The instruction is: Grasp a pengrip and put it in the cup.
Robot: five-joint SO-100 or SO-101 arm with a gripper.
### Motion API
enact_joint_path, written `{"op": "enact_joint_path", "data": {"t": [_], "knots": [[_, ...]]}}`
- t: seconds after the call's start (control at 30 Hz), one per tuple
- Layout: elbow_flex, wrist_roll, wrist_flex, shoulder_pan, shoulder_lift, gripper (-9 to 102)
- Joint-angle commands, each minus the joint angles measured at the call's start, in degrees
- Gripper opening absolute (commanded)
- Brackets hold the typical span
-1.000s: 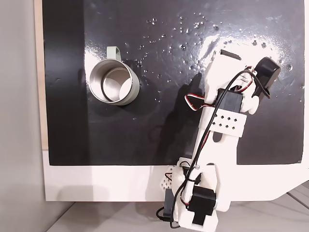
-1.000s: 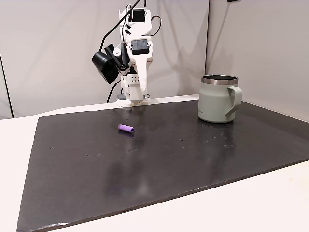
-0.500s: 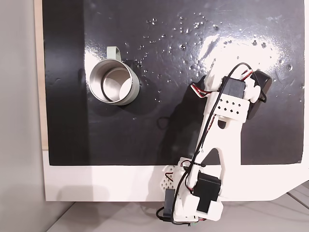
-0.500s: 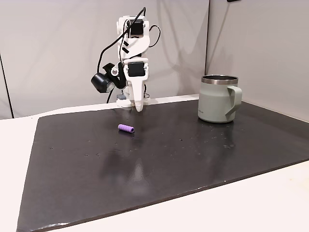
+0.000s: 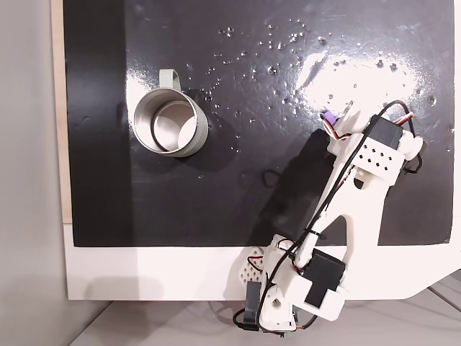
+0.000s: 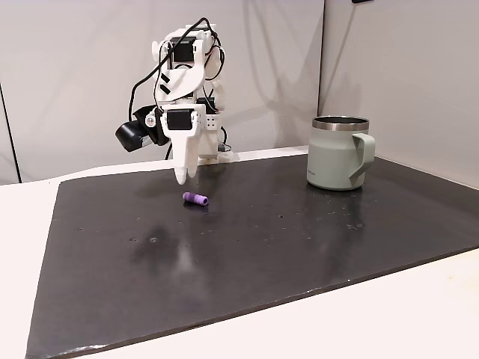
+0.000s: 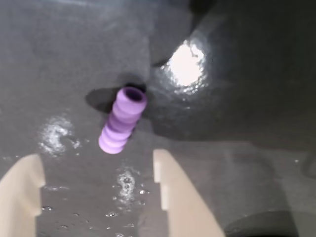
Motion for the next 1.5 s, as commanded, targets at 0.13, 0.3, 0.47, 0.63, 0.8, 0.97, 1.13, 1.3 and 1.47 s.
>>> {"op": "enact_joint_path", "data": {"t": [0.13, 0.3, 0.47, 0.63, 0.8, 0.97, 1.13, 1.3, 1.47], "knots": [[-6.2, -0.6, 0.5, -1.6, -5.6, 26], [-8.1, -0.7, -0.1, -1.5, -10.5, 26], [-11.2, -0.7, -0.3, -1.3, -16.0, 26], [-12.6, -0.7, -0.7, -0.3, -19.9, 19], [-13.0, -1.9, -0.3, 0.3, -21.2, 0], [-15.0, -1.9, 4.5, 0.0, -19.6, 0], [-15.9, -4.0, 12.7, -3.2, -12.8, 0], [-15.9, -6.7, 22.9, -10.5, -4.7, 0], [-14.4, -7.6, 28.7, -18.7, 4.4, 0]]}}
